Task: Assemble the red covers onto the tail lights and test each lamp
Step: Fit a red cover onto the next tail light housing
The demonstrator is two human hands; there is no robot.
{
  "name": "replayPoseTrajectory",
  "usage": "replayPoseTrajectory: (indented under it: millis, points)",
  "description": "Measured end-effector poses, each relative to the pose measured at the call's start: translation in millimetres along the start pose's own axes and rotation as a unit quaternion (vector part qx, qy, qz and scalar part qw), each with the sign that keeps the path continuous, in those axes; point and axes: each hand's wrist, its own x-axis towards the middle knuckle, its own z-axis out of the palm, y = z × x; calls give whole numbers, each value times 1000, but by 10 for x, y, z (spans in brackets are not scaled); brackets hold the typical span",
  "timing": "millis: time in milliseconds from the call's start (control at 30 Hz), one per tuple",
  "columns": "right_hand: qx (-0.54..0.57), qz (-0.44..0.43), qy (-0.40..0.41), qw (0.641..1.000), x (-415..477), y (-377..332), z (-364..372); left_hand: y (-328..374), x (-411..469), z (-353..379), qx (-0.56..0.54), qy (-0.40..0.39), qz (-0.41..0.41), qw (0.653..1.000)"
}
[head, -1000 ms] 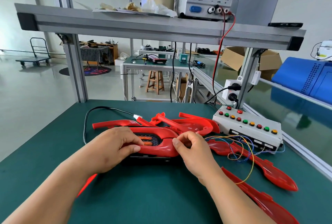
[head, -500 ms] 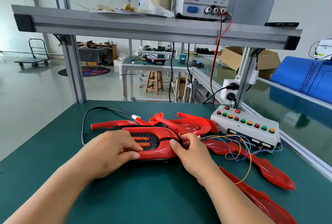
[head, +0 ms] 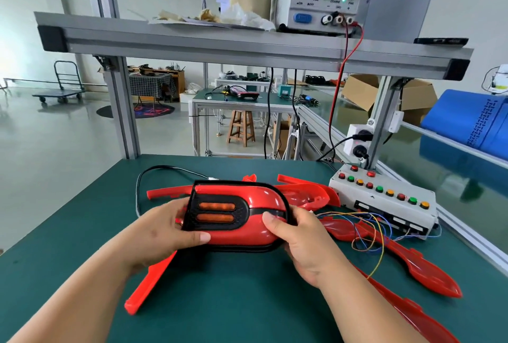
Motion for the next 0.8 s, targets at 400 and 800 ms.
replayPoseTrajectory:
  millis: [400, 800]
  points:
    - [151, -37, -36, 987, -31, -191, -60, 11, 54, 43, -258, -6, 39, 965]
    - [167, -34, -80, 982, -54, -237, -135, -52, 118, 110, -343, 5, 45, 938]
